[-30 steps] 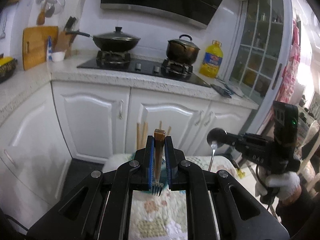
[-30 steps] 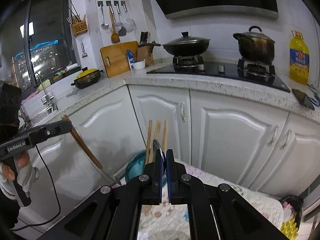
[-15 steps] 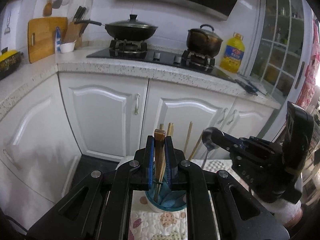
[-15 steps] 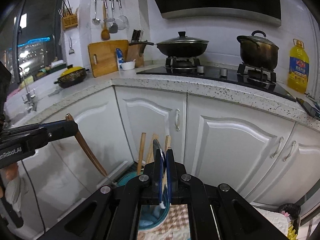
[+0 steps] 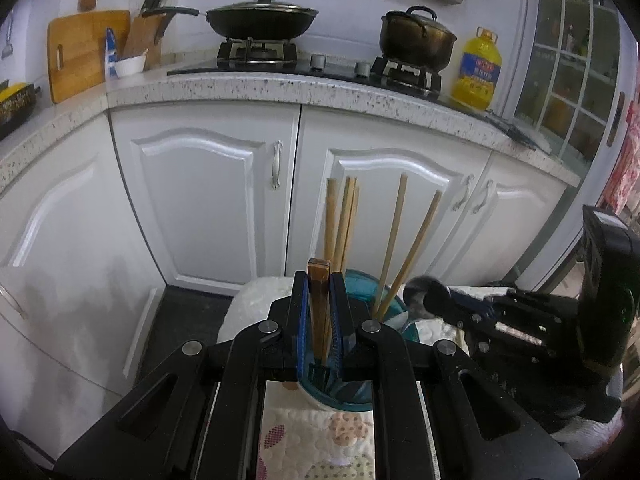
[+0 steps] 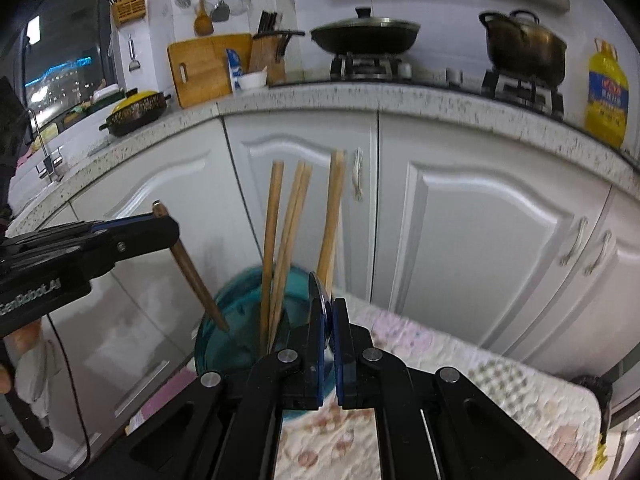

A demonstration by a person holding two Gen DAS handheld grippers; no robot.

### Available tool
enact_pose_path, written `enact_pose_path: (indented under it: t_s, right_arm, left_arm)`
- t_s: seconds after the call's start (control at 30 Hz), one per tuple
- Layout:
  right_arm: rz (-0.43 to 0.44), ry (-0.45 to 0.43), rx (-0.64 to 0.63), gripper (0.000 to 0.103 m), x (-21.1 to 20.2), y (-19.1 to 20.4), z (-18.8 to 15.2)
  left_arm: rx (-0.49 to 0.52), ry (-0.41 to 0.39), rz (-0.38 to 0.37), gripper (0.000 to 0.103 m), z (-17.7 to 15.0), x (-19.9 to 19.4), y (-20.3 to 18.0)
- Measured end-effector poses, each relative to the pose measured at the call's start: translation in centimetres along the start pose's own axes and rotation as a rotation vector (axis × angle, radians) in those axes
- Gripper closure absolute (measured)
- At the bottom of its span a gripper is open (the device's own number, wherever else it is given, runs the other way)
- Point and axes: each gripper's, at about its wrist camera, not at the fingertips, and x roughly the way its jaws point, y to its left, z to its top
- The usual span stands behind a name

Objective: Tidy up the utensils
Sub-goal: 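Lower the fork and spoon into the holder and open both tools, then raise both open tools away from the holder toward the cloth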

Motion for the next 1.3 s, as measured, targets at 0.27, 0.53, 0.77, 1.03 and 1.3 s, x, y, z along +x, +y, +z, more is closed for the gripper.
enact_pose_path:
  t_s: [0.27,0.53,0.77,1.03,1.3]
  right_arm:
    - [0.059,0.082,0.008,0.094,0.4,-0.2,-1.8]
    - [0.07,0.036,0.073,0.084,-2.4,-1.7,-1.3]
    - [0.061,0.018,0.086,0.08,-4.1,-1.5,-1.3]
    - [0.041,0.004,0.091,0.073,-5.8,-1.2,-1.5]
    - [0.006,-0.012,0.099,0.071,-8.2,-1.8,-2.2]
  left_arm:
    - [-0.023,0.007,0.004,0.094,0.0,-0.3,0.0]
    - [-0.028,-0.017,0.004,0.078,0.1,-1.9,-0.3]
    - [-0.04,-0.029,0.021,0.063,-0.7,-3.4,-1.0]
    - [-0.008,-0.09,0.072,0.057,-0.9,-6.2,-2.1]
    - [0.025,-0.121,0.054,0.052,-1.4,-8.0,-4.1]
